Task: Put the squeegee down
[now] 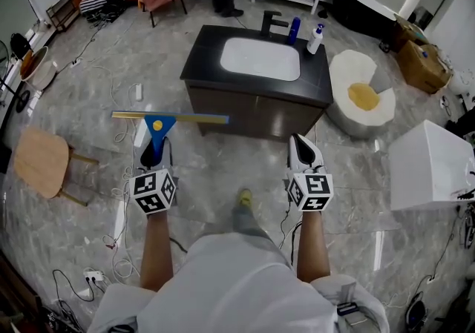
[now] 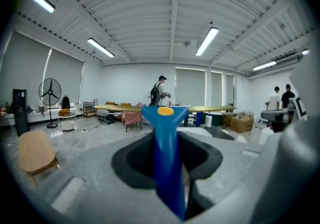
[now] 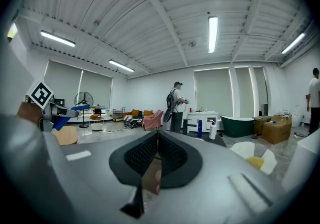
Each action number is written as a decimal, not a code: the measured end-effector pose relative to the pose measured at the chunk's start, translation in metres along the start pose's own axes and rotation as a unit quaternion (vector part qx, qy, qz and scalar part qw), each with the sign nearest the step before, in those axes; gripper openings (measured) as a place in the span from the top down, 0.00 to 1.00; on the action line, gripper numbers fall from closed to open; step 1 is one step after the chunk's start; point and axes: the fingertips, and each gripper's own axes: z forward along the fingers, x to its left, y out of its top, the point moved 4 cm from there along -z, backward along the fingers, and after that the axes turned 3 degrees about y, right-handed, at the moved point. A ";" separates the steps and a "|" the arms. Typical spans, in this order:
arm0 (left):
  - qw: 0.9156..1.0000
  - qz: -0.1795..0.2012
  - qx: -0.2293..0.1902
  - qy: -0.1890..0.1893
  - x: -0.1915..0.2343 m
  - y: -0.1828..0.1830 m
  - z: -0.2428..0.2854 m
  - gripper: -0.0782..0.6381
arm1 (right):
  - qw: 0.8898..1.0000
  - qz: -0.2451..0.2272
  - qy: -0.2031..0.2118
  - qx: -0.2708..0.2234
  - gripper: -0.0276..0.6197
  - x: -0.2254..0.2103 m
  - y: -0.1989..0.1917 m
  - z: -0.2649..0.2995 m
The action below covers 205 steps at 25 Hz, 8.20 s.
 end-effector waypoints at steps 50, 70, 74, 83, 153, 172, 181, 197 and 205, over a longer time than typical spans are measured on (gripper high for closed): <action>0.999 0.028 0.006 -0.034 -0.005 0.097 0.448 0.71 | 0.999 0.004 0.030 0.016 0.95 -0.166 0.027 0.386; 0.994 0.014 0.044 -0.097 0.051 0.113 0.607 0.71 | 0.999 0.013 -0.018 0.042 0.95 -0.162 0.047 0.523; 0.994 0.008 0.056 -0.096 0.042 0.109 0.621 0.71 | 0.998 0.020 -0.023 0.048 0.95 -0.174 0.042 0.527; 0.994 -0.005 0.085 -0.074 0.007 0.093 0.649 0.71 | 0.998 0.019 0.003 0.055 0.95 -0.207 0.033 0.538; 0.948 0.025 0.314 -0.042 -0.064 -0.096 0.800 0.63 | 0.989 0.037 0.032 0.138 0.95 -0.313 -0.038 0.571; 0.969 0.005 0.232 -0.078 -0.034 -0.027 0.734 0.61 | 0.994 0.024 0.022 0.100 0.95 -0.253 0.003 0.558; 0.979 0.009 0.186 -0.083 -0.005 0.013 0.699 0.65 | 0.996 0.031 0.020 0.079 0.95 -0.219 0.022 0.556; 0.990 0.021 0.109 -0.081 0.019 0.063 0.654 0.74 | 0.998 0.013 0.029 0.052 0.95 -0.186 0.042 0.555; 0.994 0.009 0.076 -0.082 0.027 0.092 0.636 0.79 | 0.999 0.005 0.017 0.046 0.95 -0.187 0.048 0.550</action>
